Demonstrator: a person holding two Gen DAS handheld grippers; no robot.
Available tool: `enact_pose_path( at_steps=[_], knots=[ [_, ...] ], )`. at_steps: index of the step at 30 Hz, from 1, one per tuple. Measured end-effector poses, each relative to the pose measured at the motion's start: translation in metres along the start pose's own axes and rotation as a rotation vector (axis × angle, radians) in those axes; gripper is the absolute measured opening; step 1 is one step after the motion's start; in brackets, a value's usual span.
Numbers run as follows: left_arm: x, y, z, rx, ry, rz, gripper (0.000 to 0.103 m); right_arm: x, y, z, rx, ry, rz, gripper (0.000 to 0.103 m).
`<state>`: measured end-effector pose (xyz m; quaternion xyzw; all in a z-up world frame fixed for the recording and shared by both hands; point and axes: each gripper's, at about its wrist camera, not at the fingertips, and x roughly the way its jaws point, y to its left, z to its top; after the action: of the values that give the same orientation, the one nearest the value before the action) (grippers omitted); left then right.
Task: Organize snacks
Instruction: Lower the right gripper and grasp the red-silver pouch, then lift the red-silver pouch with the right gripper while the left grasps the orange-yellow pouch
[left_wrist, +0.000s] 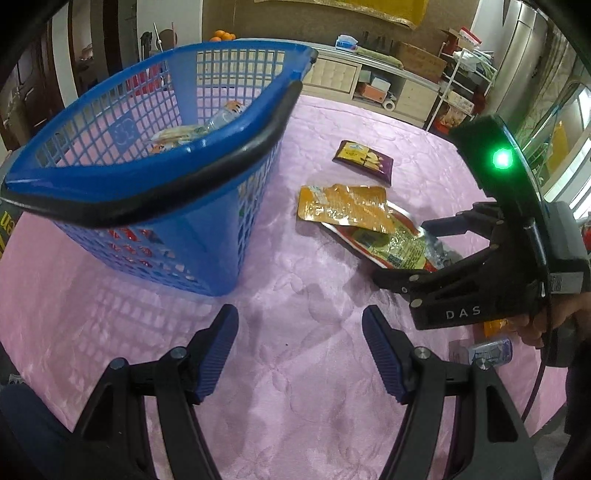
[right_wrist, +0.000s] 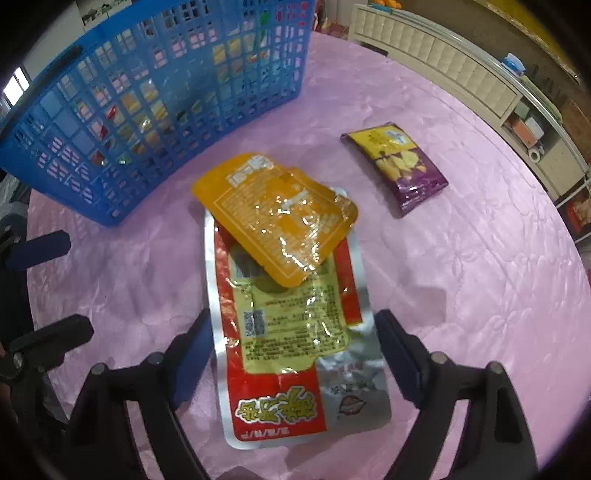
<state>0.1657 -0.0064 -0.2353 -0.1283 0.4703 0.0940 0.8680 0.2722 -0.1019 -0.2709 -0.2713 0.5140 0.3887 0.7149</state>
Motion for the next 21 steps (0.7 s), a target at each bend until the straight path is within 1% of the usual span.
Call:
enact_pose_path(
  at_steps=[2,4,5,7,10,13,18,21],
  knots=[
    [0.001,-0.001,0.002,0.004,-0.004,0.006,0.067,-0.003,0.001,-0.004,0.005,-0.016,-0.01,0.081],
    [0.001,0.0,0.004,-0.002,-0.007,0.003,0.067,-0.007,-0.009,-0.006,0.035,-0.029,-0.022,0.066],
    [0.001,0.0,0.004,-0.005,-0.009,0.001,0.067,-0.008,-0.013,-0.008,0.058,-0.035,-0.004,0.065],
    [0.001,0.0,0.005,-0.01,-0.008,-0.002,0.067,-0.009,-0.017,-0.012,0.065,-0.045,0.028,0.057],
    [0.002,0.001,0.006,-0.011,-0.005,-0.003,0.067,-0.011,-0.005,-0.017,0.019,-0.039,0.003,0.055],
    [0.002,0.0,0.006,-0.009,0.002,-0.007,0.067,-0.013,0.01,-0.027,-0.011,-0.035,0.018,0.053],
    [0.003,-0.005,0.008,0.005,0.0,-0.017,0.067,-0.021,0.013,-0.051,0.026,-0.045,-0.009,0.049],
    [0.005,-0.012,0.011,0.015,0.008,-0.027,0.067,-0.024,0.01,-0.065,0.053,-0.062,-0.015,0.048]
  ],
)
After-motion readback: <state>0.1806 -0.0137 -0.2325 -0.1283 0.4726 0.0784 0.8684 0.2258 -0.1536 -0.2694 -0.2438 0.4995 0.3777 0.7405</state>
